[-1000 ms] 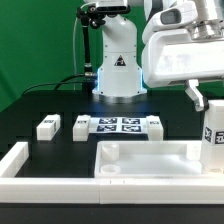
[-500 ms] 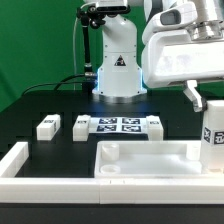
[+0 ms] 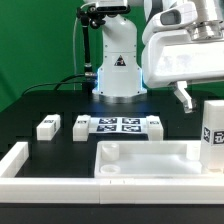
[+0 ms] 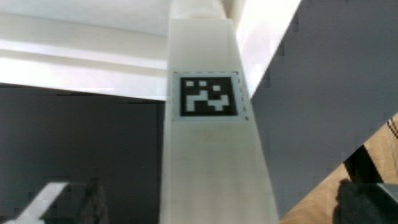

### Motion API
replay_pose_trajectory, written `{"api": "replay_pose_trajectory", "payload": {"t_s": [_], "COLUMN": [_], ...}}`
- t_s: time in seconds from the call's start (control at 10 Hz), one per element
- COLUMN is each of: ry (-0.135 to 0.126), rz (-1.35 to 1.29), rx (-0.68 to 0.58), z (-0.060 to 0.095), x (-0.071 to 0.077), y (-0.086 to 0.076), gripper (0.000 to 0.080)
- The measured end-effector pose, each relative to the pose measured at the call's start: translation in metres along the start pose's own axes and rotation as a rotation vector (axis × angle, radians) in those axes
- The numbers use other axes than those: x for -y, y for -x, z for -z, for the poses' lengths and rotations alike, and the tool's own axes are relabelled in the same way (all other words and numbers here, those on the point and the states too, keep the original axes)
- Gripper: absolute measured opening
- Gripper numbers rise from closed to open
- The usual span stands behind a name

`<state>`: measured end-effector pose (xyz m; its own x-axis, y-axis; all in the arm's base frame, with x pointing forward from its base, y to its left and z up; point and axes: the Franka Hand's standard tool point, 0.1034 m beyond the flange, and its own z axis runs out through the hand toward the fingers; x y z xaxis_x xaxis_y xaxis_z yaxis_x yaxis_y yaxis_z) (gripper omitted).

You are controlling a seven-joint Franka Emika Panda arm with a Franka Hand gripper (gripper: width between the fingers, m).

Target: Assemble desk

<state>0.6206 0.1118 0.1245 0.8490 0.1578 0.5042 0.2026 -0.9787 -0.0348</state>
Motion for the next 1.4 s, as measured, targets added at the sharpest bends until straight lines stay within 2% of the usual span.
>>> {"api": "replay_pose_trajectory", "payload": {"t_s": [0.4,0.7,1.4], "ry": [0.000,-0.004,-0.053], "rz": [-0.001,-0.028,-0.042], "rx": [0.002,0.065,0.480], "z": [0.0001,-0.0044,-0.0076], "x": [-0.0008,-0.0057,-0.0076], "y": [-0.0004,-0.0065,-0.0031], "gripper": [0.0649,0.0649,0.0649]}}
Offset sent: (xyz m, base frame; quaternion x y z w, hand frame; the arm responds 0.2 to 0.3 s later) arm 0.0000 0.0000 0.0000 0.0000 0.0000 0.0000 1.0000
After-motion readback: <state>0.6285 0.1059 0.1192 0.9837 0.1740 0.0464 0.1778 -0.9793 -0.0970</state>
